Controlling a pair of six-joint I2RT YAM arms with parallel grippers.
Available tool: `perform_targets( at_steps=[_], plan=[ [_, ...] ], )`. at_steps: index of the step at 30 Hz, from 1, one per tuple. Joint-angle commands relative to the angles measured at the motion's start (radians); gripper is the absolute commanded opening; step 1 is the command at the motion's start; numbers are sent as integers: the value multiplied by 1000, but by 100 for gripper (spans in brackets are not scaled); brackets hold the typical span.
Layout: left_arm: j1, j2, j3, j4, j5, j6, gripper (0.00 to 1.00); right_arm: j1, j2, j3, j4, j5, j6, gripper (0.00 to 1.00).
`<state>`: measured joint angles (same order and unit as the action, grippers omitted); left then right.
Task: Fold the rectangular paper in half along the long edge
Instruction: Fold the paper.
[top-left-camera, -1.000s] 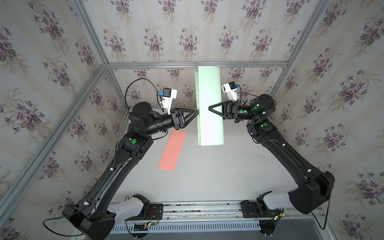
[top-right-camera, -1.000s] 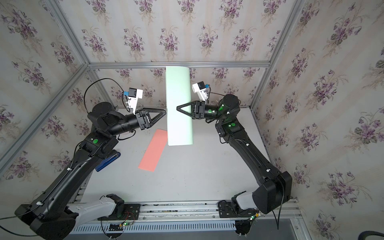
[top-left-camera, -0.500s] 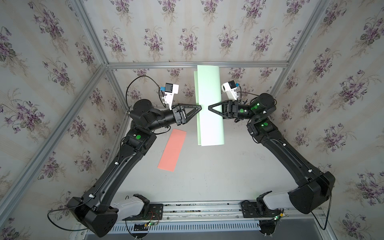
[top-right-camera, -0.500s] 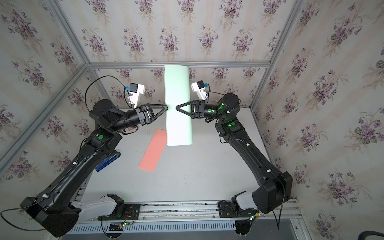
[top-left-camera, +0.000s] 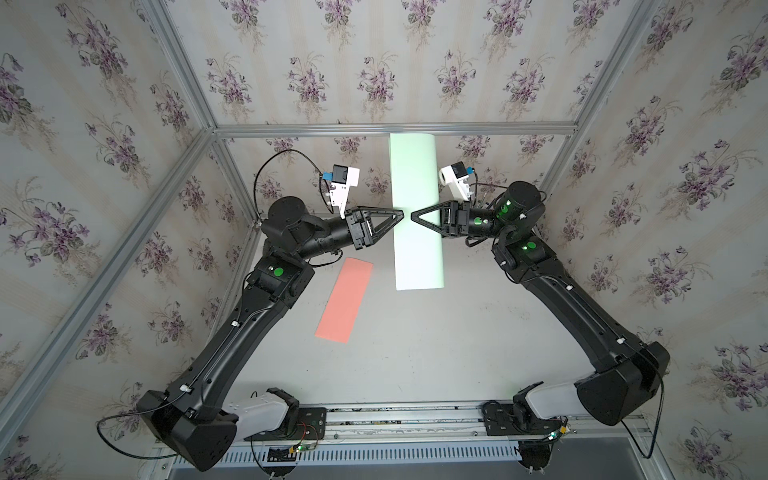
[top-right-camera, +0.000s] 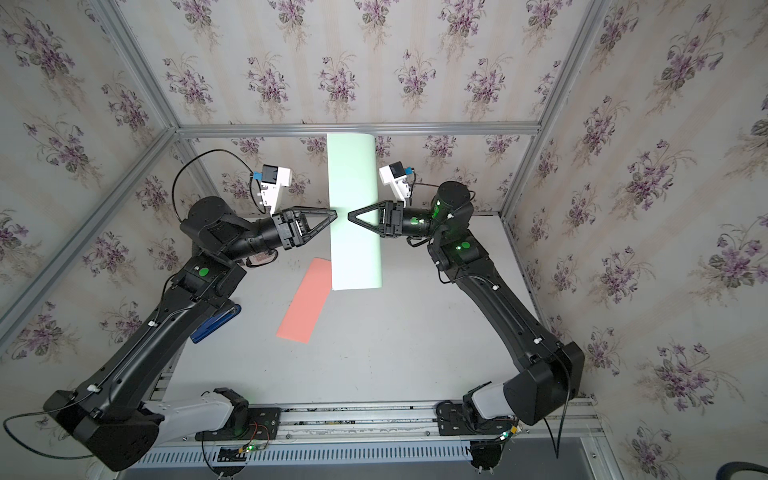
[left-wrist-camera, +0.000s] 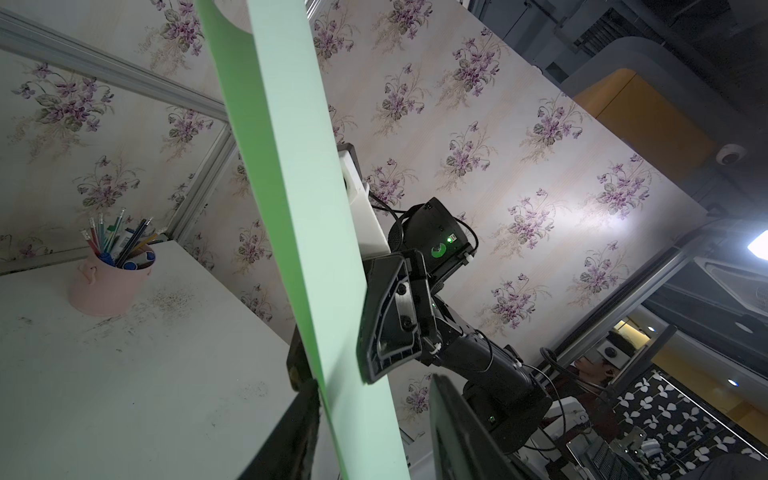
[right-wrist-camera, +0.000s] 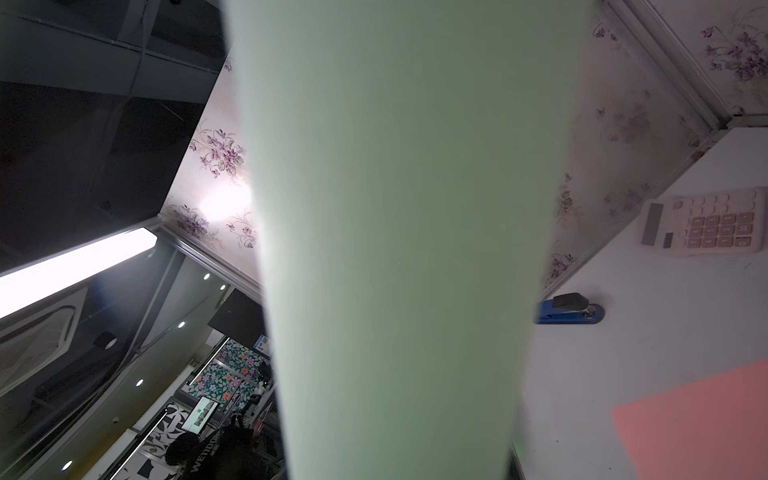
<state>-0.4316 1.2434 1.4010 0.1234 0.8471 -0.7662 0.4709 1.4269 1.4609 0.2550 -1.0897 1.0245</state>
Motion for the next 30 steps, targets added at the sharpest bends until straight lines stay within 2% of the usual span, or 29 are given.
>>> perform_targets(
  at_steps=[1, 9, 30],
  plan=[
    [-1, 1, 6, 24, 13, 14, 44, 2, 1, 19, -67, 13, -71, 35],
    [-1, -1, 1, 13, 6, 22, 33, 2, -5, 14, -65, 9, -76, 35],
    [-1, -2, -12, 1, -5, 32, 35, 3, -25, -16, 53, -25, 8, 32]
  ],
)
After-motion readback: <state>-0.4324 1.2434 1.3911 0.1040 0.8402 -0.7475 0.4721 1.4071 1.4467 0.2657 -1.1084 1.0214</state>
